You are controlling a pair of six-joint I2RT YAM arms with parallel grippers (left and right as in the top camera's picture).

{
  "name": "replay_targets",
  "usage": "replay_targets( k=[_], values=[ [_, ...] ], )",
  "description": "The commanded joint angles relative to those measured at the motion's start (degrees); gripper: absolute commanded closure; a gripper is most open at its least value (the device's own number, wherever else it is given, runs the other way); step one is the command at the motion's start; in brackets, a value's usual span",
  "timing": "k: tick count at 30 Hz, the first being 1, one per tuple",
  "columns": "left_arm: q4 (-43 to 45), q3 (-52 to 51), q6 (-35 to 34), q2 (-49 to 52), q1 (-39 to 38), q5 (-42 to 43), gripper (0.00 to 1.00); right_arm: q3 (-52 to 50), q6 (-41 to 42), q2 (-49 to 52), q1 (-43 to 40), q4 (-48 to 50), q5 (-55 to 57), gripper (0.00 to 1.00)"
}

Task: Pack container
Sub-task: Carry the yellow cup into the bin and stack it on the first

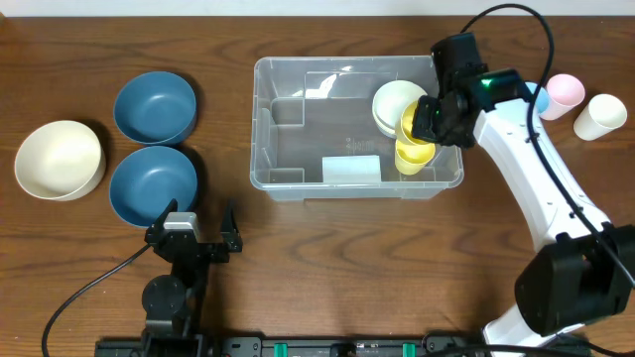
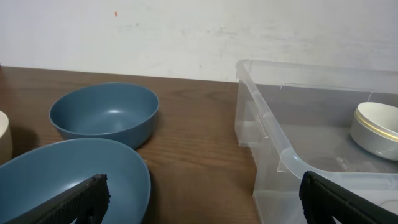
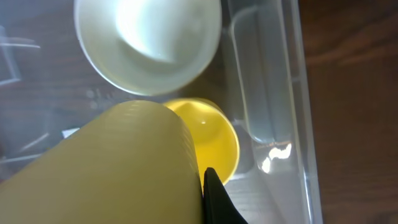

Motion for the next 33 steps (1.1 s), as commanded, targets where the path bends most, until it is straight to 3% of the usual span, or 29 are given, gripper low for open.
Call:
replay_targets(
  k=[1,14,18,20,33],
  values=[
    [-2.3,-0.9,1.0,0.0,0.3,-1.1,0.02,0.0,2.1,-0.2,0.3,-1.1,1.9,0.99],
    [-2.3,-0.9,1.0,0.0,0.3,-1.1,0.02,-1.5,2.3,-0.2,0.3,-2.4,4.8,0.96],
    [-2.3,-0.9,1.0,0.0,0.3,-1.1,0.02,-2.5,2.3,-0.2,0.3,-1.2,4.8,0.73],
    [-2.3,-0.9,1.0,0.0,0.3,-1.1,0.02,-3.2,2.3,-0.2,0.4,-0.7,4.7,0.69],
    [-2.3,-0.9,1.0,0.0,0.3,-1.1,0.02,-2.8,0.3,-1.2,0.3,1.1,2.6,0.74]
  ],
)
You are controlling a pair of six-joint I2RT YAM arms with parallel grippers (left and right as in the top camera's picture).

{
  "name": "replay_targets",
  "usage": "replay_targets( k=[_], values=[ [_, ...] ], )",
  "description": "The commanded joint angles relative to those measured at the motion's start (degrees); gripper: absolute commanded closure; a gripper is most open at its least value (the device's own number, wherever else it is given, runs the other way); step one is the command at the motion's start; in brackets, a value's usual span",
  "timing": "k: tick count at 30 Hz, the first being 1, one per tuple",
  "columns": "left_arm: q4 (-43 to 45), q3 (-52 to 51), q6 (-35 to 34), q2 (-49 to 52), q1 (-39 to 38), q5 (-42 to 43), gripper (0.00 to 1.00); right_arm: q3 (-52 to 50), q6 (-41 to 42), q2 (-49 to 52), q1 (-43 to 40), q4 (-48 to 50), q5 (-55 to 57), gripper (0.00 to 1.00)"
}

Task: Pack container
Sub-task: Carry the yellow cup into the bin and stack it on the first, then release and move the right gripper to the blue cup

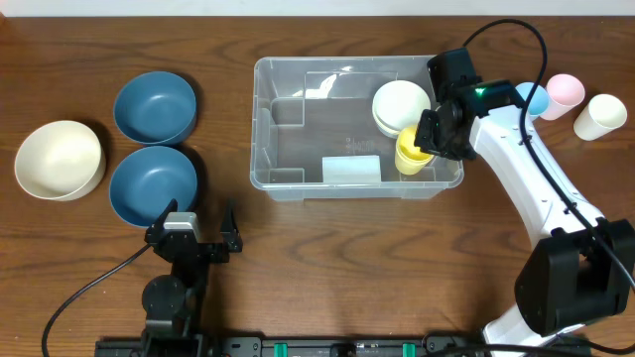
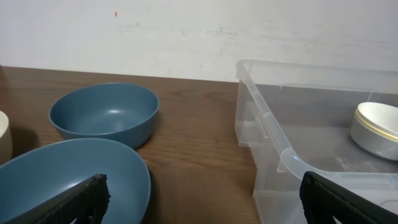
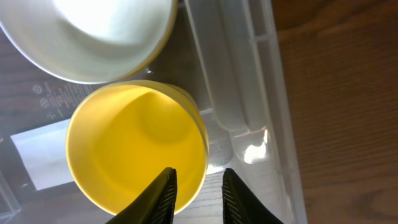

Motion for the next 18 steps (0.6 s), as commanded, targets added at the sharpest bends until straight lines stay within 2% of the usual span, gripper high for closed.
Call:
replay_targets(
  k=[1,8,18],
  values=[
    [-2.3,-0.9,1.0,0.0,0.3,-1.1,0.02,3.2,-1.3,-1.7,0.3,-0.6,-0.8,0.74],
    [-2.3,-0.9,1.0,0.0,0.3,-1.1,0.02,9.5,-1.7,-6.3,-2.9,-2.2,-0.1,0.66],
    [-2.3,-0.9,1.0,0.0,0.3,-1.1,0.02,9.5,-0.7,-3.4,-20.2,4.5,0.1,0.60]
  ],
)
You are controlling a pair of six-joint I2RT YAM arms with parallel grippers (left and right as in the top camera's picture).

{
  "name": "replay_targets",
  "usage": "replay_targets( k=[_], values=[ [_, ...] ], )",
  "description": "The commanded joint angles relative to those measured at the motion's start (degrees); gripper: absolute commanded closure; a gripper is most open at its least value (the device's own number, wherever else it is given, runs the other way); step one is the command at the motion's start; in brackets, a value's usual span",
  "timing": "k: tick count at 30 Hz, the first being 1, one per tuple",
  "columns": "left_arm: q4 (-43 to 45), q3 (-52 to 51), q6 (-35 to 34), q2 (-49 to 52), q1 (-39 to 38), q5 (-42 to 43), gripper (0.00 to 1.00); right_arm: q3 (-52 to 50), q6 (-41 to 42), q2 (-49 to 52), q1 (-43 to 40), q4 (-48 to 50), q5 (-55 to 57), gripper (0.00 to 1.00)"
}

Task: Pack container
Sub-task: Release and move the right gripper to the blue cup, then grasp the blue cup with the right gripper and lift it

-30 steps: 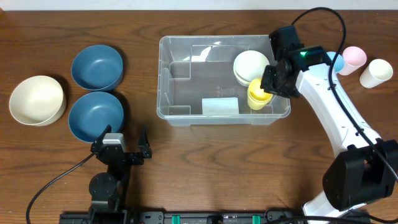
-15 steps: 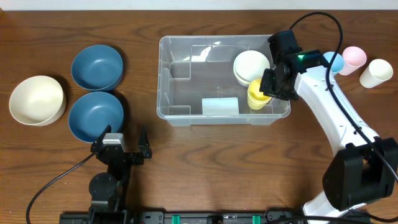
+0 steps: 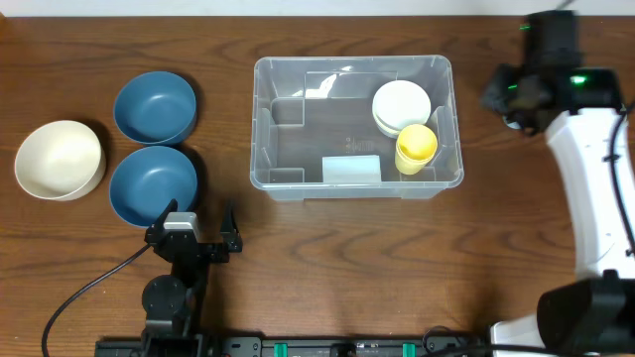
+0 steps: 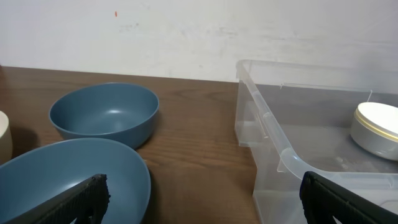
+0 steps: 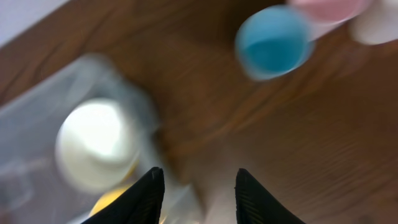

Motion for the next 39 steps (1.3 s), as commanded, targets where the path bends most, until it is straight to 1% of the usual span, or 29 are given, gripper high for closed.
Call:
replay_targets(
  k=[1,5,11,15,28,39],
  values=[
    [-2.3,-0.9,1.0,0.0,0.3,-1.1,0.02,0.4,0.9,3.3,-4.3,2.4,0.4,0.58],
    [-2.3,-0.9,1.0,0.0,0.3,-1.1,0.02,0.4,2.2,8.5,-7.5,6.5,0.4,0.51],
    [-2.3,-0.9,1.0,0.0,0.3,-1.1,0.02,0.4,4.2,17.0,-9.4,10.3,0.4,0.51],
    [-2.3,-0.9,1.0,0.0,0.3,-1.1,0.02,0.4,4.9,20.5,-10.6,11.8,0.4,0.52],
    [-2.3,-0.9,1.0,0.0,0.3,-1.1,0.02,0.4,4.7,21.3,-12.6,13.4,0.0,0.54],
    [-2.3,-0.9,1.0,0.0,0.3,-1.1,0.02,0.4,4.3,21.3,-12.7,14.6,-1.1,0.51]
  ],
)
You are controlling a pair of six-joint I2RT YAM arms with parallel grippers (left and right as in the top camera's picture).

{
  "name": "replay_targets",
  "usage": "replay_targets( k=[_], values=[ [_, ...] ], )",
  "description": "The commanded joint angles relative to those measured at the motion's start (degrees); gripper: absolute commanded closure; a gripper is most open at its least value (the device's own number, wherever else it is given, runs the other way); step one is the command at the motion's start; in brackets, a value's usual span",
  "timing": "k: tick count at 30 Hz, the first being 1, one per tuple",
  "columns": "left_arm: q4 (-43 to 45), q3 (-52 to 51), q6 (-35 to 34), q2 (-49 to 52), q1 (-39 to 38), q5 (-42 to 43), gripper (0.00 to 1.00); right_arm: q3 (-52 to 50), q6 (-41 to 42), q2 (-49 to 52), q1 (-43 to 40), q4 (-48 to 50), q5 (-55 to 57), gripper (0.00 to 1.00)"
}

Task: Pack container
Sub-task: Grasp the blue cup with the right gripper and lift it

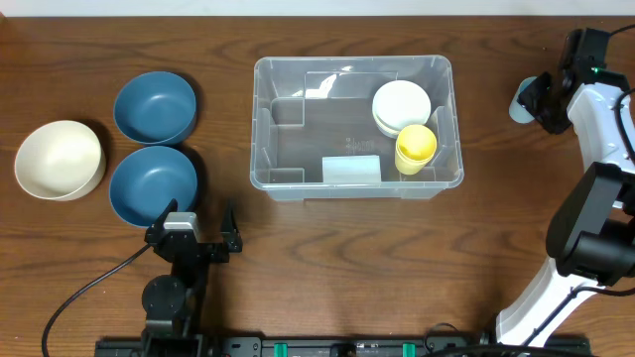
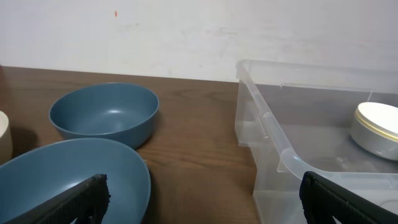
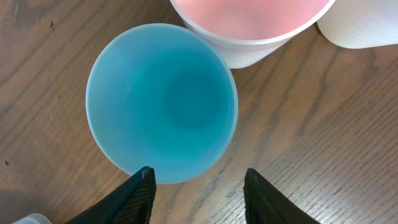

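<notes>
The clear plastic container [image 1: 352, 124] stands mid-table with a white bowl [image 1: 401, 106] and a yellow cup [image 1: 415, 147] in its right end. At the far right, my right gripper [image 1: 554, 99] hangs open just over a blue cup [image 3: 161, 102], its two fingertips [image 3: 146, 180] at the cup's near rim. In the overhead view the arm hides most of that blue cup [image 1: 523, 99]. A pink cup [image 3: 249, 25] and a white cup [image 3: 367, 25] stand right behind it. My left gripper [image 2: 202, 199] rests open at the front left, holding nothing.
Two blue bowls [image 1: 154, 106] [image 1: 153, 183] and a cream bowl [image 1: 58, 159] sit left of the container. The near blue bowl [image 2: 68, 174] lies just ahead of the left fingers. A pale label [image 1: 351, 169] shows on the container's front wall.
My right gripper has gone from above the table right of the container to close over the blue cup at the far right edge. It is still open. The left arm is unchanged.
My right gripper first held a yellow cup over another yellow cup in the container. Then it was open with the yellow cups nested there. After that it was clear of the container to the right, and now it is over the blue cup.
</notes>
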Motion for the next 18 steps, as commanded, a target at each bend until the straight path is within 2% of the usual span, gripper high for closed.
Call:
replay_targets(
  k=[1,18],
  values=[
    [-2.3,-0.9,1.0,0.0,0.3,-1.1,0.02,0.5,0.1,0.2,-0.4,0.7,-0.2,0.51],
    [-2.3,-0.9,1.0,0.0,0.3,-1.1,0.02,0.4,1.0,2.5,-1.4,2.6,1.3,0.50]
  ],
)
